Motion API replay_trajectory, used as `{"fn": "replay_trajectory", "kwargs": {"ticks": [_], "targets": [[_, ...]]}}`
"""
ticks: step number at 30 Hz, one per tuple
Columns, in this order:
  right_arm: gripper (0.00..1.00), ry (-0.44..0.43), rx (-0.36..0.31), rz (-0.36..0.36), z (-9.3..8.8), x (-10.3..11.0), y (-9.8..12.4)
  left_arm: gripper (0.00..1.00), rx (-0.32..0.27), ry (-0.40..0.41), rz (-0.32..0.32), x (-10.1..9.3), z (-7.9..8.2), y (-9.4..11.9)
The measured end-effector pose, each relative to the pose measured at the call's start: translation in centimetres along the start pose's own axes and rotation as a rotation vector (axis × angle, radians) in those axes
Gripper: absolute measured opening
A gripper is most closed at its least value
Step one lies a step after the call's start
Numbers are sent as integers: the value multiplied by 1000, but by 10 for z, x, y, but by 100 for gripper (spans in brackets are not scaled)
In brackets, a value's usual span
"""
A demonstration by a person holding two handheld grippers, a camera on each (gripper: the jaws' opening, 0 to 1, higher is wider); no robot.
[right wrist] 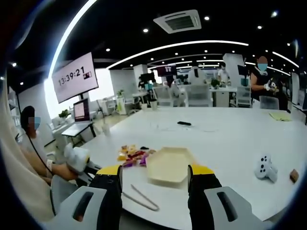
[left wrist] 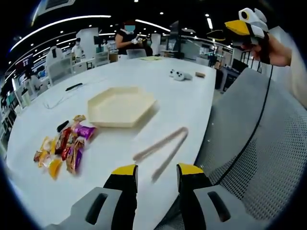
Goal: Place the target food into the container with the food tongs after gripping and lifting it, then release it inside without dropping or visibly crushing the food.
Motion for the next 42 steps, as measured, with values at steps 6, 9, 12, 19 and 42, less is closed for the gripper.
{"fn": "replay_trajectory", "kwargs": {"ticks": [6,9,12,19,42], "targets": [[55,8,-2,3,1,2,2,31,-13,13,7,2,0,-3],[55,8,-3,0,1,3,3,31,-7,10,-4,0,-1,-6],[55,-3,-6,-19,-1,3,7,31,4,4,-21,-1,-3,-9],[55,-21,-3,-48,-7,1,15,29,40,-9,-51,2,-11,-16],[54,-28,2,-100,-6,5,20,28,85,-3,-124,-1,-22,-29]]}}
Point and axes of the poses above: the point that each gripper's makers call its tool centre point, and the gripper's own axes: y roughly backward along the fingers, x roughly to its left, z roughly out of its top, the point moved 8 cm from there along y, roughly backward along the fingers, and after that the axes turned 13 degrees about -x, right-handed, at the moved point
